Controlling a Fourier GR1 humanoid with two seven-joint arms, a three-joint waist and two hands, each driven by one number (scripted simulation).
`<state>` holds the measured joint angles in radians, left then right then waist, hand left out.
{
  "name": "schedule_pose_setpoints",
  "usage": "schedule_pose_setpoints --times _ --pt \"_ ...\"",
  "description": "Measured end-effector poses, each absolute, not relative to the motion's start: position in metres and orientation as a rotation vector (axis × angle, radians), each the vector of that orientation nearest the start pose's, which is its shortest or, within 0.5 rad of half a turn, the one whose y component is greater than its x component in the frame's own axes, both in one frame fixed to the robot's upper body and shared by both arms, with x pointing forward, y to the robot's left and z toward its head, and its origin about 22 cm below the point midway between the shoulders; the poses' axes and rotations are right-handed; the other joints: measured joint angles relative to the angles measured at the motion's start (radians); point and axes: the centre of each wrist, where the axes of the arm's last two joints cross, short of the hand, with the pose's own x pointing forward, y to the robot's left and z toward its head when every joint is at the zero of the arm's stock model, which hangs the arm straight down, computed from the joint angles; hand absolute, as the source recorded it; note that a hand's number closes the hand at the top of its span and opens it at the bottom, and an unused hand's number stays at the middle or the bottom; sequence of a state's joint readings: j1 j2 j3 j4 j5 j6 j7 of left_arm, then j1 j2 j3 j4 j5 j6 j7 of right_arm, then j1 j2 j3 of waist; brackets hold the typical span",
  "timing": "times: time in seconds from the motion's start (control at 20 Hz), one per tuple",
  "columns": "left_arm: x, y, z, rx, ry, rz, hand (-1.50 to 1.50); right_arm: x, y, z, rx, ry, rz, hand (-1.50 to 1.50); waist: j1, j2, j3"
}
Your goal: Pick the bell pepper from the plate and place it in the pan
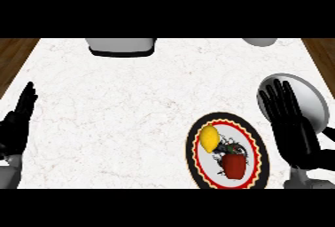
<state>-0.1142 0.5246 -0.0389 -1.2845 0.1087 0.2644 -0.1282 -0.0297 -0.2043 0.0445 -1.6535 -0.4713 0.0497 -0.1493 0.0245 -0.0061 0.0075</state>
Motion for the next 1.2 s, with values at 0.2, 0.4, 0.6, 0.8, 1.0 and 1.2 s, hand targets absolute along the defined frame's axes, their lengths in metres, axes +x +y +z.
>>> schedule_pose_setpoints --times 0.2,0.4,0.6,0.8,1.0,1.2 --pt "0.275 0.345 0.024 0.482 -1.586 -0.125 0.0 0.25 -0.262 0.027 0.384 -1.728 0.1 1.5 -0.009 0.005 -0.004" --pt "0.29 0.312 0.033 0.334 -1.627 -0.087 0.0 0.249 -0.272 0.014 0.336 -1.625 0.418 -1.5 -0.011 0.009 -0.005" --pt "0.29 0.298 0.031 0.27 -1.617 -0.048 0.0 0.232 -0.308 0.012 0.078 -1.746 0.525 -1.5 -0.044 0.002 -0.005" --pt "0.293 0.294 0.041 0.243 -1.613 -0.031 0.0 0.213 -0.349 0.025 -0.138 -1.837 0.632 -1.5 -0.051 0.0 -0.006" --pt "0.297 0.288 0.045 0.227 -1.613 -0.028 0.0 0.204 -0.389 0.066 -0.235 -1.812 0.793 -1.5 -0.049 0.001 -0.008" --pt "0.296 0.286 0.051 0.221 -1.611 -0.035 0.0 0.206 -0.393 0.113 -0.319 -1.716 1.002 -1.5 -0.041 0.001 -0.009"
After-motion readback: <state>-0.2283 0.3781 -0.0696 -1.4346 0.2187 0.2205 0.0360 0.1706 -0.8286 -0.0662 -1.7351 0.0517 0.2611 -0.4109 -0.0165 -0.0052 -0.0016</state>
